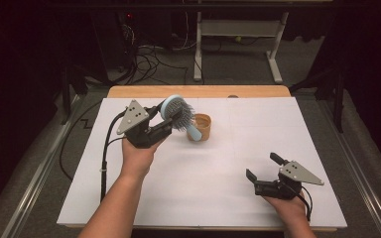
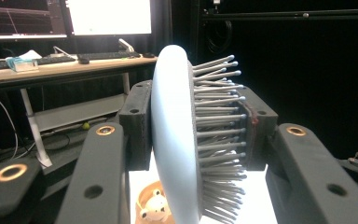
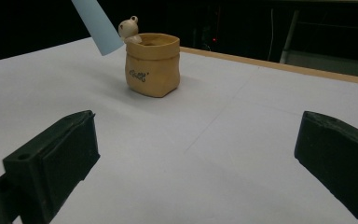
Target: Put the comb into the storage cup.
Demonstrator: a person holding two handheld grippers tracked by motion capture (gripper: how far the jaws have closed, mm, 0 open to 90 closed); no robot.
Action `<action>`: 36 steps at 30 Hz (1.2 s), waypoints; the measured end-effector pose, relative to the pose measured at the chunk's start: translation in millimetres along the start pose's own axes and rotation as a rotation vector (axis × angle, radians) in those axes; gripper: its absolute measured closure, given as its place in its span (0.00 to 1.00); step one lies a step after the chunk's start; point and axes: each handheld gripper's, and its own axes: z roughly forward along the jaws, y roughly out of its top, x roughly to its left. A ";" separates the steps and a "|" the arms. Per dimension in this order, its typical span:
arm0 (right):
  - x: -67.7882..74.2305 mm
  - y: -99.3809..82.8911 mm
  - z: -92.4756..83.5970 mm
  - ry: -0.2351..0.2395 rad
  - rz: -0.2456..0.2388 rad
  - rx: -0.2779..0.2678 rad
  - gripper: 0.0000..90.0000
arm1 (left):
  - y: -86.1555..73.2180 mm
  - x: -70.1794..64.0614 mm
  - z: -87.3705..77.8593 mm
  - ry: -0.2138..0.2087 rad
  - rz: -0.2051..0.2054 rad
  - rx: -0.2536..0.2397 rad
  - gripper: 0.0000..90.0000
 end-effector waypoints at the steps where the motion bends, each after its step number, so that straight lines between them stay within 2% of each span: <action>1: 0.0 0.0 -0.1 0.000 0.000 -0.001 0.00 | 0.9 0.2 1.1 0.002 0.000 -0.003 0.62; 36: -1.5 0.7 -2.0 -0.005 0.008 -0.011 0.00 | 28.3 9.3 39.4 0.018 0.029 0.003 0.62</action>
